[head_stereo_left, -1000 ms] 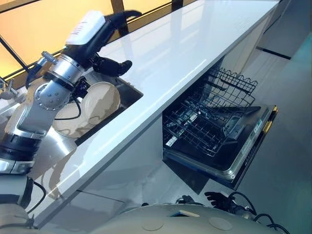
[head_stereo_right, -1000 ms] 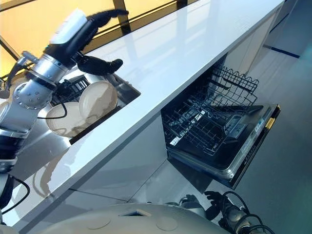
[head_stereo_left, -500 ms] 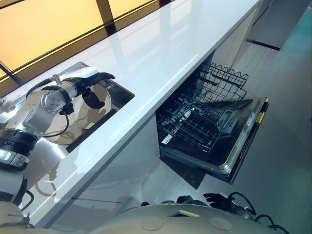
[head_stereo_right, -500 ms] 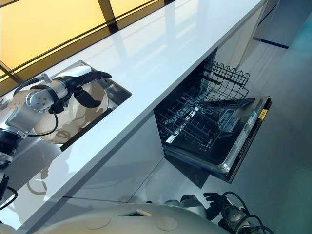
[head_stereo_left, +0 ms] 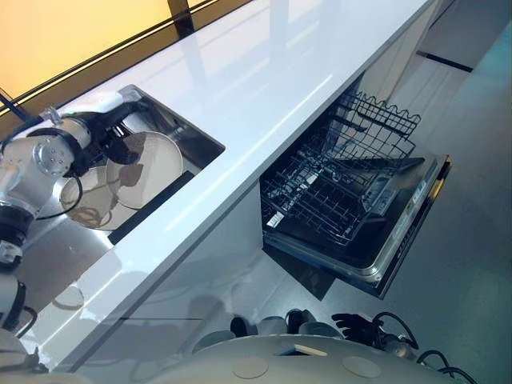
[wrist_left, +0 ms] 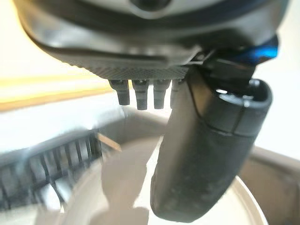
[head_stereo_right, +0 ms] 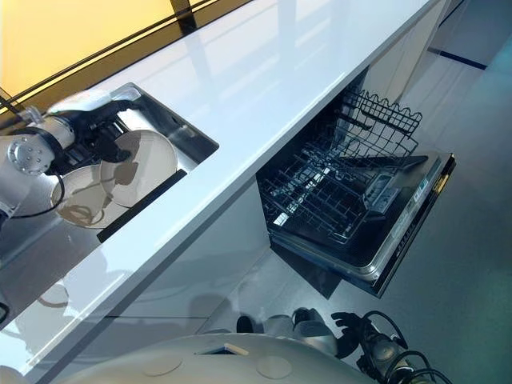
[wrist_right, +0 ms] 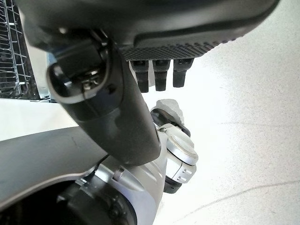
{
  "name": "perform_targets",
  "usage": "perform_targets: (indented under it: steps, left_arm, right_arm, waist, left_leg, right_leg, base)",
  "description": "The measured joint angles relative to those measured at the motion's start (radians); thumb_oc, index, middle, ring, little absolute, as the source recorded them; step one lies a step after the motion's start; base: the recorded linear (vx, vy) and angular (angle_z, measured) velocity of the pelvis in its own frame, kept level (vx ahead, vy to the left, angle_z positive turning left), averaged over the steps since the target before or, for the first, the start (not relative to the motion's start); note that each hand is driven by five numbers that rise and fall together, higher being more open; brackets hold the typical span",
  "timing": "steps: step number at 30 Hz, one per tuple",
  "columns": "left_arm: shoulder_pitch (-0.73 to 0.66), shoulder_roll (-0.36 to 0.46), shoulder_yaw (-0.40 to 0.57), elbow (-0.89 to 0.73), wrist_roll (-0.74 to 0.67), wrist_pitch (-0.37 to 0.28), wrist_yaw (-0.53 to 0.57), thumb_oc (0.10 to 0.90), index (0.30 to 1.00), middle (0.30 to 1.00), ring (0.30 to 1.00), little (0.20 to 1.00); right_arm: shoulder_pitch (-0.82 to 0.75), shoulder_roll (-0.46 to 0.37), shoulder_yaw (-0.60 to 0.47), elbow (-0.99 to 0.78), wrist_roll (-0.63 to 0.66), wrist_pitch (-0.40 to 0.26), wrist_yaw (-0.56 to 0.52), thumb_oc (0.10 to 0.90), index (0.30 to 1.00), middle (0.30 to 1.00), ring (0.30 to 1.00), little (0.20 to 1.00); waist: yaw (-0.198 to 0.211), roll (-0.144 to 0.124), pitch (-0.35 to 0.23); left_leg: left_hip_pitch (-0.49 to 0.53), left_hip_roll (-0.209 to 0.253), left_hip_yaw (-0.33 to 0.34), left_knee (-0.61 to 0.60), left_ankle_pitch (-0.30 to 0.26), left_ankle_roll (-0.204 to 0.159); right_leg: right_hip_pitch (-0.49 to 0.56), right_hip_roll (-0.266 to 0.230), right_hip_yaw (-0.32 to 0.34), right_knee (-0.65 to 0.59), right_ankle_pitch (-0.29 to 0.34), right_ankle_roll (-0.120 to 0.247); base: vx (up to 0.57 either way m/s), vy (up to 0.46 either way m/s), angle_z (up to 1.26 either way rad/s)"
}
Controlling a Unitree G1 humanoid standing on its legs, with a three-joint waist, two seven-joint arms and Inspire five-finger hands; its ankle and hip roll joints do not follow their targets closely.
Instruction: Pick up plates and place into dishwasher.
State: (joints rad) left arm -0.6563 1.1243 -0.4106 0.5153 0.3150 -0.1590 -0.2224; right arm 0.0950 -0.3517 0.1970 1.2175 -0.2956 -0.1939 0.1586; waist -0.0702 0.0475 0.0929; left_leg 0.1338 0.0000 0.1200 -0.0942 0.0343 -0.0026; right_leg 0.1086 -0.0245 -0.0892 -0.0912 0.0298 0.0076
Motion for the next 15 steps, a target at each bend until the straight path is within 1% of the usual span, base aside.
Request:
perform_targets:
  steps: [2, 7, 9, 15]
  left_arm:
    - [-0.043, 0.016, -0.022, 0.018, 0.0, 0.001, 0.05, 0.8, 0.9, 0.9, 0.9, 0.9]
    - [-0.105, 0.041, -0.048, 0.042, 0.0, 0.002, 0.103, 0.8, 0.9, 0.9, 0.9, 0.9]
    - [-0.105, 0.054, -0.065, 0.044, 0.0, 0.001, 0.108, 0.8, 0.9, 0.9, 0.9, 0.9]
    - [-0.105, 0.051, -0.067, 0.054, -0.002, 0.007, 0.106, 0.8, 0.9, 0.9, 0.9, 0.9]
  right_arm:
    - [-0.001, 0.0, 0.0, -0.001, 0.0, 0.001, 0.0, 0.8, 0.9, 0.9, 0.9, 0.9]
    - [-0.005, -0.001, 0.0, -0.003, 0.0, 0.003, 0.002, 0.8, 0.9, 0.9, 0.9, 0.9]
    - [-0.008, -0.004, 0.0, -0.003, 0.001, 0.004, 0.004, 0.8, 0.9, 0.9, 0.9, 0.9]
    - [-0.011, -0.008, 0.0, -0.012, 0.0, 0.004, 0.011, 0.8, 0.9, 0.9, 0.9, 0.9]
  waist:
    - [-0.002, 0.0, 0.0]
    - [-0.004, 0.0, 0.001]
    - [-0.008, 0.003, 0.003]
    - [-0.011, 0.005, 0.012]
  left_leg:
    - [0.0, -0.002, 0.002, 0.0, -0.001, 0.002]
    - [-0.001, -0.001, 0.01, 0.0, -0.002, 0.002]
    - [-0.001, -0.001, 0.013, 0.0, -0.002, 0.002]
    - [-0.005, -0.002, 0.016, 0.0, -0.003, 0.003]
  right_leg:
    - [-0.001, -0.001, 0.001, 0.0, 0.001, 0.001]
    - [-0.005, -0.001, 0.007, 0.0, 0.001, 0.002]
    - [-0.008, -0.001, 0.011, 0.0, 0.002, 0.003]
    - [-0.014, -0.002, 0.017, 0.004, 0.003, 0.004]
  base:
    - [0.02, 0.049, -0.03]
    - [0.01, 0.044, -0.04]
    - [0.01, 0.035, -0.06]
    - [0.01, 0.019, -0.03]
